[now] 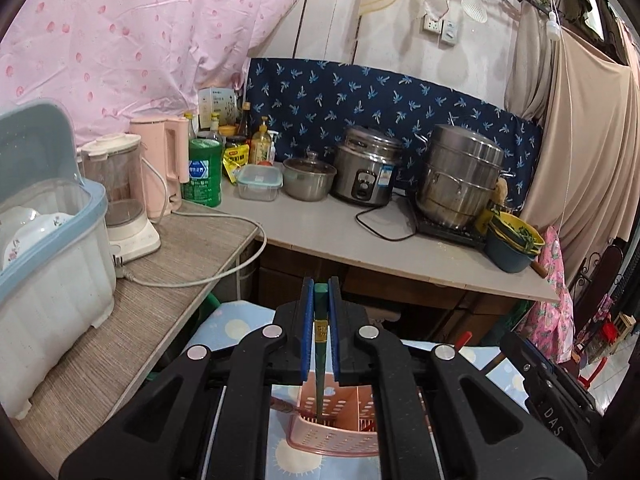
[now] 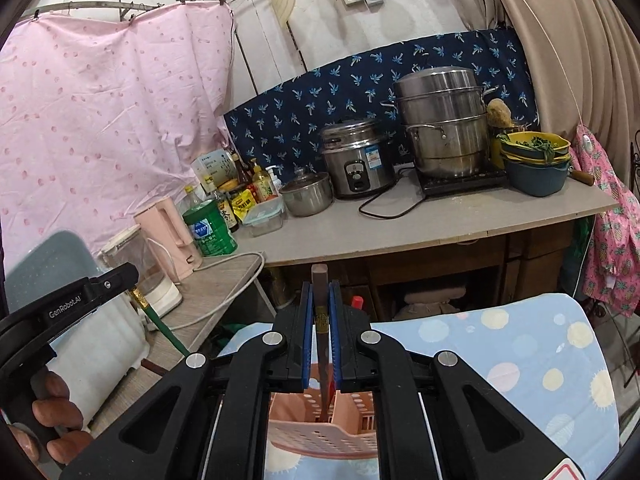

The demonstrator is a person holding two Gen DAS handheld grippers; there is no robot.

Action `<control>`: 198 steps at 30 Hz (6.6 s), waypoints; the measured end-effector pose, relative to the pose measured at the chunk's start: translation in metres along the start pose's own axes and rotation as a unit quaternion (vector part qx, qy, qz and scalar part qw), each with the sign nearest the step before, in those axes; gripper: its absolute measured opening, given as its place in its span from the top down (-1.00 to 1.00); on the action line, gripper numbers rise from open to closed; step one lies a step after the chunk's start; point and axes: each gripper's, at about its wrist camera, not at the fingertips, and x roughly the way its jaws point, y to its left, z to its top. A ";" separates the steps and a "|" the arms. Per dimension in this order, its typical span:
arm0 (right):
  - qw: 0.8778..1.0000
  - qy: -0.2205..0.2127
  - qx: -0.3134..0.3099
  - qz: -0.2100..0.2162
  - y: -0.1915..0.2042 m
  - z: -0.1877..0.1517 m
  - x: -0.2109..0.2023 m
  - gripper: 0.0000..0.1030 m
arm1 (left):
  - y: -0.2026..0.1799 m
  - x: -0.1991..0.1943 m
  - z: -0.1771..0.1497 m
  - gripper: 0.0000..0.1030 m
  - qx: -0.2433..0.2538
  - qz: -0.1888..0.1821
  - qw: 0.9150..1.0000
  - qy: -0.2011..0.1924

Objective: Organize utensils
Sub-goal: 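Carry both chopsticks up into the pink basket and open both tools, then move both open tools back down to the remaining chopsticks, then grasp a dark brown chopstick with the right tool while the left tool grasps a brown chopstick, then lift both chopsticks into the pink basket and open both tools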

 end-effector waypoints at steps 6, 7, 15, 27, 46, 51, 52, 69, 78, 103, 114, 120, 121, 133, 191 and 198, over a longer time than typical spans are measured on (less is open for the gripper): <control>1.000 -0.009 0.005 -0.008 -0.006 -0.001 -0.015 0.55 | 0.002 -0.002 -0.008 0.76 0.001 0.003 1.000 0.009; 1.000 -0.012 0.006 -0.008 -0.007 0.000 -0.019 0.48 | 0.004 -0.004 -0.009 0.58 -0.001 0.003 1.000 0.009; 1.000 -0.028 0.000 -0.004 -0.008 -0.008 -0.067 0.17 | 0.008 -0.041 -0.021 0.26 0.009 0.012 1.000 -0.007; 1.000 -0.007 0.001 -0.019 -0.024 -0.067 -0.150 0.00 | 0.017 -0.119 -0.075 0.04 0.037 0.009 0.999 0.010; 0.991 0.101 -0.045 -0.073 -0.019 -0.226 -0.218 -0.09 | 0.040 -0.185 -0.206 0.04 0.069 0.049 0.993 0.078; 0.987 0.134 -0.044 -0.075 -0.017 -0.262 -0.217 -0.09 | 0.041 -0.188 -0.239 0.03 0.080 0.049 0.990 0.106; 0.986 0.139 -0.044 -0.075 -0.016 -0.269 -0.216 -0.09 | 0.041 -0.189 -0.247 0.03 0.080 0.050 0.989 0.112; 0.978 0.191 -0.041 -0.069 -0.008 -0.318 -0.201 0.25 | 0.053 -0.189 -0.302 -0.03 0.068 0.054 0.980 0.178; 0.977 0.198 -0.040 -0.065 -0.007 -0.321 -0.198 0.36 | 0.054 -0.187 -0.312 -0.05 0.061 0.054 0.978 0.193; 0.977 0.184 -0.051 -0.092 -0.016 -0.322 -0.200 0.87 | 0.042 -0.177 -0.334 -0.27 0.054 0.023 0.971 0.232; 0.978 0.181 -0.050 -0.093 -0.019 -0.324 -0.203 0.87 | 0.030 -0.160 -0.349 -0.27 0.074 0.029 0.968 0.237; 0.978 0.181 -0.052 -0.094 -0.019 -0.324 -0.203 0.87 | 0.027 -0.157 -0.350 -0.27 0.083 0.039 0.969 0.229; 0.978 0.181 -0.052 -0.094 -0.019 -0.324 -0.203 0.87 | 0.027 -0.156 -0.349 -0.27 0.083 0.040 0.969 0.228; 0.978 0.181 -0.052 -0.093 -0.019 -0.324 -0.203 0.87 | 0.031 -0.151 -0.343 0.77 0.079 0.038 0.970 0.226; 0.997 -0.071 -0.019 0.006 0.003 -0.018 -0.223 0.87 | 0.000 -0.178 -0.026 0.86 0.032 -0.038 0.999 0.001; 0.993 -0.114 -0.009 0.020 0.021 0.049 -0.172 0.87 | -0.018 -0.151 0.033 0.87 0.013 -0.034 0.997 -0.070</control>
